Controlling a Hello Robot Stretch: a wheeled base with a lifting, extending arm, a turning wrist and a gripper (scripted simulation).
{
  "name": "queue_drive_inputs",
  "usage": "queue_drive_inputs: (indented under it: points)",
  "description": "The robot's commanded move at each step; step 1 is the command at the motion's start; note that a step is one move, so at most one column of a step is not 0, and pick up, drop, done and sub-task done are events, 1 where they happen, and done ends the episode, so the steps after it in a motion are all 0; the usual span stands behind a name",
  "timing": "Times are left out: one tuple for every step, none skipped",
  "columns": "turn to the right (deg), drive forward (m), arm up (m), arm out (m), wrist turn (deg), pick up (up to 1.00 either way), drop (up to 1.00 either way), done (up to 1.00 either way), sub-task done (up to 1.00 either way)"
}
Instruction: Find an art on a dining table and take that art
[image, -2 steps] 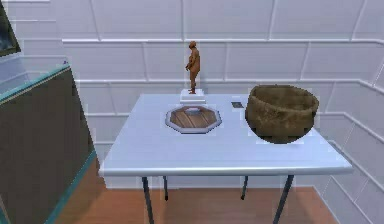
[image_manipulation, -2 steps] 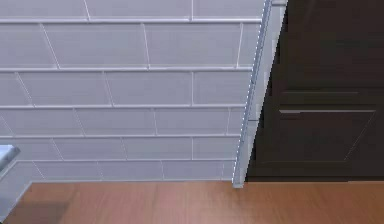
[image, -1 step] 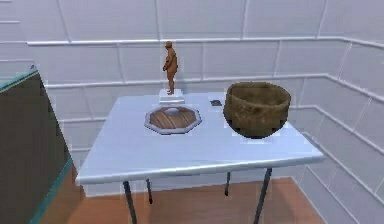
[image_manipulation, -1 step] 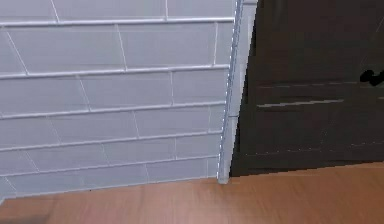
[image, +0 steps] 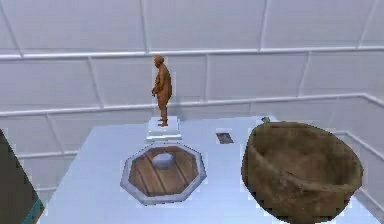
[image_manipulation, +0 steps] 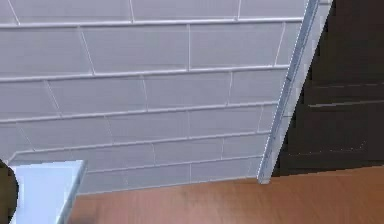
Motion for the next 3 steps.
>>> queue_drive_inputs:
  points:
    - [-45.0, 0.0, 0.0, 0.0, 0.0, 0.0, 0.0, 0.0, 0.0]
    - [-45.0, 0.0, 0.0, 0.0, 0.0, 0.0, 0.0, 0.0, 0.0]
    - [0.0, 0.0, 0.5, 0.0, 0.0, 0.0, 0.0, 0.0, 0.0]
